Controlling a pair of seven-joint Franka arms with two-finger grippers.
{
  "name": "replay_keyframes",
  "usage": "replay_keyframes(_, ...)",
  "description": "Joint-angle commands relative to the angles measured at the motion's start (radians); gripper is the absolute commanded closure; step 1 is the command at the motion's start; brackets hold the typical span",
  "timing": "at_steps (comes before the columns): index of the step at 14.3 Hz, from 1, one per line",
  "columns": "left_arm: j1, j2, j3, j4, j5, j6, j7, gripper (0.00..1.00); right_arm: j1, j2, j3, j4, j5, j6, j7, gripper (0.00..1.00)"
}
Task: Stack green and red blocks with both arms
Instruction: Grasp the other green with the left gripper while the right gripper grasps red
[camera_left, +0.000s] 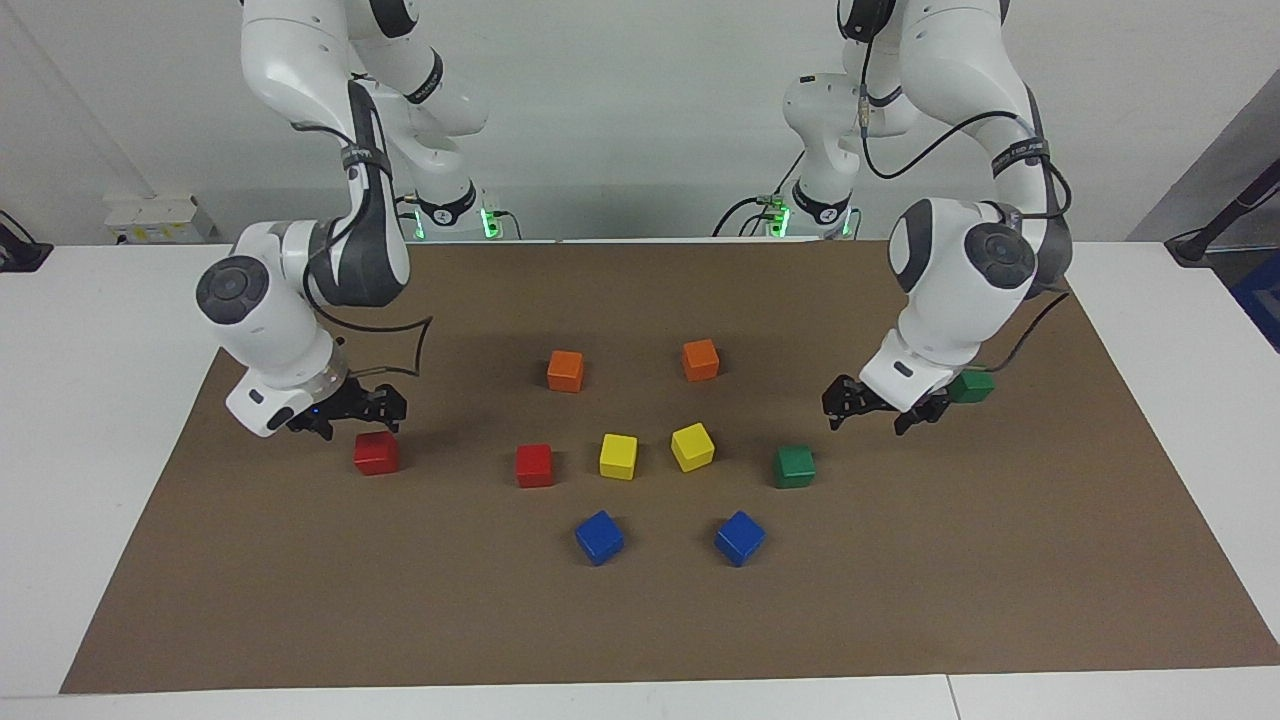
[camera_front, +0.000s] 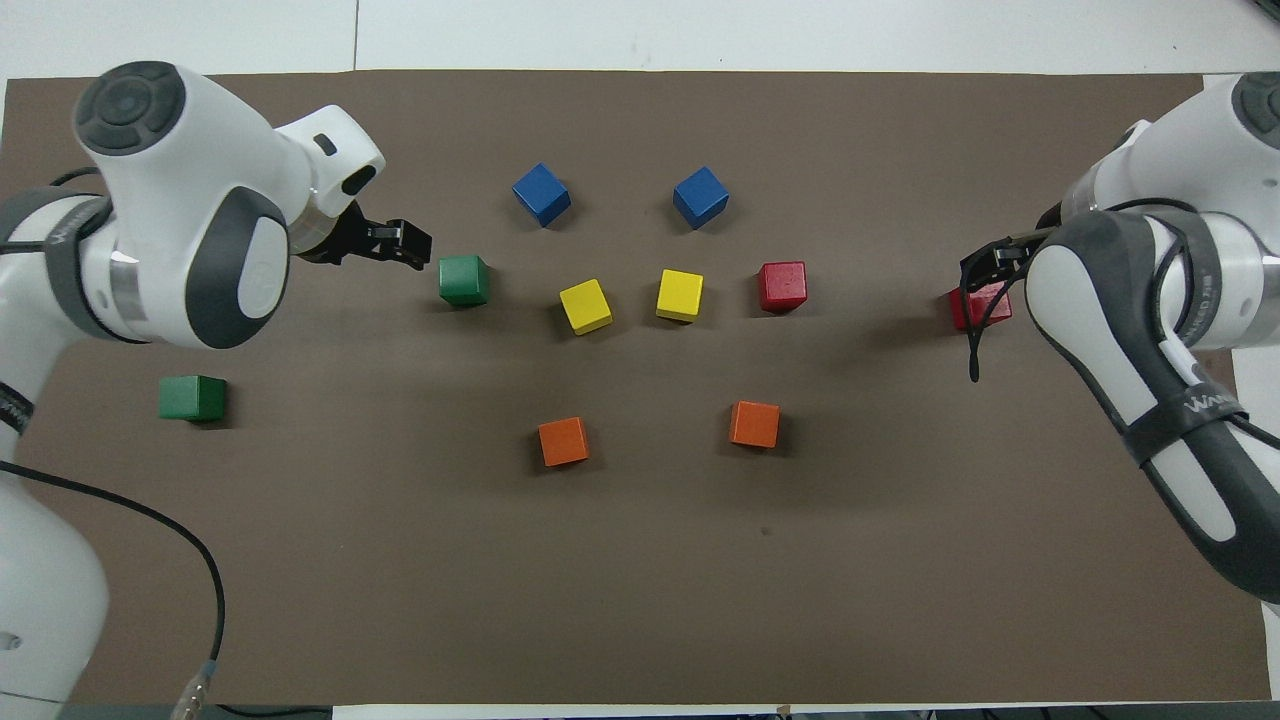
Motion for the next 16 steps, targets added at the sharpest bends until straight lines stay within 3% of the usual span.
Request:
replay_keyframes(1, -0.047, 0.070, 0.020, 0.037, 0.001, 0.067, -0.034, 0.00, 0.110, 0.067, 0.004, 0.180, -0.042, -0.097, 0.116, 0.00)
replay_keyframes(3, -0.065, 0.097, 0.020, 0.039, -0.002, 0.086, -0.046, 0.00, 0.207, 0.116, 0.004, 0.224, -0.051, -0.102, 0.228, 0.00)
replay_keyframes(6, -0.077, 0.118, 0.022, 0.029, 0.026, 0.139, -0.071, 0.00, 0.278, 0.259, 0.004, 0.384, -0.050, -0.091, 0.328, 0.00)
replay_keyframes(9, -0.080, 0.121, 0.022, 0.002, 0.044, 0.170, -0.073, 0.00, 0.284, 0.282, 0.006, 0.373, -0.038, 0.016, 0.339, 0.00)
replay_keyframes(12, -0.105, 0.121, 0.022, -0.076, 0.067, 0.254, -0.106, 0.00, 0.289, 0.303, 0.006, 0.364, -0.033, 0.041, 0.427, 0.00)
replay_keyframes(16, -0.110, 0.117, 0.023, -0.112, 0.070, 0.267, -0.112, 0.00, 0.286, 0.307, 0.006, 0.312, -0.031, 0.076, 0.435, 0.00)
